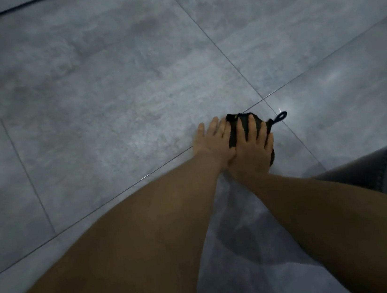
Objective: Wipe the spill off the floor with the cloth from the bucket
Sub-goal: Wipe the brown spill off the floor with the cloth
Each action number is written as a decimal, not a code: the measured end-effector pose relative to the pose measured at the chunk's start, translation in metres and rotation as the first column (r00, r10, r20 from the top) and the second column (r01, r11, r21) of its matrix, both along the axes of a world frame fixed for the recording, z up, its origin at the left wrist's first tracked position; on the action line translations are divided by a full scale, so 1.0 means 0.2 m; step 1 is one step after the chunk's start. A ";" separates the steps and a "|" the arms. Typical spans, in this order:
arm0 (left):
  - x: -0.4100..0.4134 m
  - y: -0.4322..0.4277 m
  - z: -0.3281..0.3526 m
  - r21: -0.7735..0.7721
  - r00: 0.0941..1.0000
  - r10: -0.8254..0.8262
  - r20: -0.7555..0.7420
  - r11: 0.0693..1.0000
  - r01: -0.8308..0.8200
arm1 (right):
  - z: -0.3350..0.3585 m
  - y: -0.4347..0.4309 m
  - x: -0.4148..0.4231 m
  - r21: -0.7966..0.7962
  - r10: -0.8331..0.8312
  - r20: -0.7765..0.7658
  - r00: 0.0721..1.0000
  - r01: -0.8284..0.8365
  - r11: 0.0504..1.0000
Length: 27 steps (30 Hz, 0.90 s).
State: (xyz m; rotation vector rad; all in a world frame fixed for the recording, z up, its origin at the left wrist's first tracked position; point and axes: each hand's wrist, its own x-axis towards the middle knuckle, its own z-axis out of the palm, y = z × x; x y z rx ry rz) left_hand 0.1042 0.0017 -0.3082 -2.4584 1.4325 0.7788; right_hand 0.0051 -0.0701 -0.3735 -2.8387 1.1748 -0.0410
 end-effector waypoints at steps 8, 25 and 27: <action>-0.09 0.44 -0.06 -0.102 1.000 0.027 -0.007 0.994 -0.028 | 0.05 0.33 -0.11 0.039 0.135 -0.061 0.989 -0.133 0.990; 0.01 1.93 -0.06 -0.079 0.879 0.459 0.131 0.888 -0.452 | 0.07 1.56 0.24 0.182 0.646 0.228 0.729 -0.683 0.707; -0.01 2.06 -0.07 -0.098 0.844 0.522 0.127 0.853 -0.513 | 0.06 1.67 0.25 0.207 0.693 0.199 0.693 -0.721 0.661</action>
